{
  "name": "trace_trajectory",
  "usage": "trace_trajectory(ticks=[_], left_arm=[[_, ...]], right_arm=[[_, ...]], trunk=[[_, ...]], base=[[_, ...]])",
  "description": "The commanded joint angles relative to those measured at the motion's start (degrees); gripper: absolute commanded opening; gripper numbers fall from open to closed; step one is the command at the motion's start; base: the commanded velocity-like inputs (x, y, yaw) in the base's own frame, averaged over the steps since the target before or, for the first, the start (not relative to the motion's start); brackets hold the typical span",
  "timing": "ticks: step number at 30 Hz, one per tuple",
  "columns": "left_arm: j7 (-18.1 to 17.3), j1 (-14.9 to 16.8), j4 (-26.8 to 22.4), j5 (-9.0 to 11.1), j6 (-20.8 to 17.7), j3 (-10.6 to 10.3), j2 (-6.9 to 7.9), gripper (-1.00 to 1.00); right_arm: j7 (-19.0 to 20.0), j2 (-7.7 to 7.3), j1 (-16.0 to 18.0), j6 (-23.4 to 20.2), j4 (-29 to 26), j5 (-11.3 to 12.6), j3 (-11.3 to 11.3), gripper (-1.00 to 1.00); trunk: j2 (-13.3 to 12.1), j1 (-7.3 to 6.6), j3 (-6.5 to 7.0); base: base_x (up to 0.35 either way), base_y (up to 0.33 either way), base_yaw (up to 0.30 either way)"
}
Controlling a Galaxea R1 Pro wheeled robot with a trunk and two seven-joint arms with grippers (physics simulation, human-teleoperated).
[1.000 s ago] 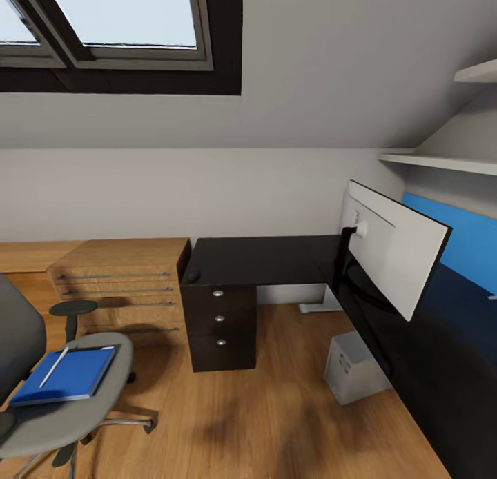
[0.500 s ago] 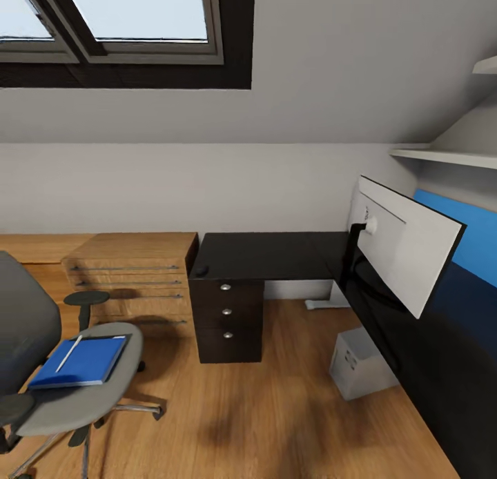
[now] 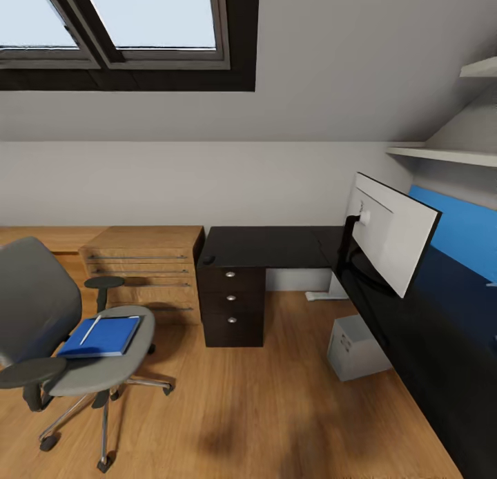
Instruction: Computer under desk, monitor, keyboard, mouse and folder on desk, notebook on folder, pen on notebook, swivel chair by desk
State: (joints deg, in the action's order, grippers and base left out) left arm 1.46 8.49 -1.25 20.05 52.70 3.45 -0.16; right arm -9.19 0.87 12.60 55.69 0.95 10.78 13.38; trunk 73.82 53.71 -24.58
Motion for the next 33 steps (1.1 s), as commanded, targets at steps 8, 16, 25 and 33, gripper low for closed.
trace_trajectory(ticks=[8,16,25,33], left_arm=[[0.18,0.03,0.02,-0.36,-0.35,0.31,-0.02,1.0],[0.23,0.03,0.02,-0.36,-2.38,0.12,-0.02,1.0],[0.21,0.04,0.02,-0.39,-2.87,0.07,-0.02,1.0],[0.21,0.03,0.02,-0.39,-2.94,0.06,-0.02,1.0]], right_arm=[[-0.28,0.03,0.06,0.05,0.1,0.53,0.46,1.0],[-0.3,0.01,0.06,0.04,0.1,0.56,0.43,1.0],[-0.25,0.01,0.06,0.1,0.1,0.43,0.48,1.0],[-0.22,0.0,0.06,0.12,0.1,0.39,0.5,1.0]], trunk=[[0.04,-0.04,-0.1],[0.04,-0.04,-0.33],[0.04,-0.04,-0.56],[0.04,-0.04,-0.59]], base=[[-0.3,-0.134,0.17],[-0.256,-0.223,0.249],[-0.249,-0.225,0.131],[-0.288,-0.131,0.021]])
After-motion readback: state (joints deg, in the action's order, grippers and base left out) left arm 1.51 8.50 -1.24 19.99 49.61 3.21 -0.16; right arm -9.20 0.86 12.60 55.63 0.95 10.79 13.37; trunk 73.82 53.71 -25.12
